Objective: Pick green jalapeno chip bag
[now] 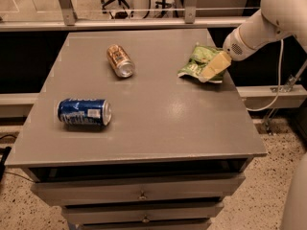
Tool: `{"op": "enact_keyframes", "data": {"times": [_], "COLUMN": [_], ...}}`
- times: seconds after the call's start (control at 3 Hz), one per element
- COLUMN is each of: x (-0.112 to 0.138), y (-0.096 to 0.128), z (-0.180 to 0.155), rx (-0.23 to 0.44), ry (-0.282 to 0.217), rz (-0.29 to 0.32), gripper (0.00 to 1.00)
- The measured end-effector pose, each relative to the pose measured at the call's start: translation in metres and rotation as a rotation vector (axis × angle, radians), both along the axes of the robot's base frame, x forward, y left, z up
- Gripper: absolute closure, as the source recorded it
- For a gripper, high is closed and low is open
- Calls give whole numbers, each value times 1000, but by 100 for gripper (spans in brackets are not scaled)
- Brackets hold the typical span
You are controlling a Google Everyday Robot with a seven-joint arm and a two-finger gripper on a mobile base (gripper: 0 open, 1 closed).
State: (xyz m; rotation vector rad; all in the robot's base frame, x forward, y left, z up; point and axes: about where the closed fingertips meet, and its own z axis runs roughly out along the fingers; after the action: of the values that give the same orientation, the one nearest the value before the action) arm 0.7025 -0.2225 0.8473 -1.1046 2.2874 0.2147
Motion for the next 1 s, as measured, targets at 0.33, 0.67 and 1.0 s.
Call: {"op": "enact_keyframes", "data": {"times": [0.33, 0.67, 1.0], "x": [0, -1, -6], "y": [-5, -5, -1], "z": [-7, -5, 3], "rx": [10, 23, 41], "ry": [16, 16, 7], "rz": [-22, -24, -12], "gripper": [15, 38, 69]}}
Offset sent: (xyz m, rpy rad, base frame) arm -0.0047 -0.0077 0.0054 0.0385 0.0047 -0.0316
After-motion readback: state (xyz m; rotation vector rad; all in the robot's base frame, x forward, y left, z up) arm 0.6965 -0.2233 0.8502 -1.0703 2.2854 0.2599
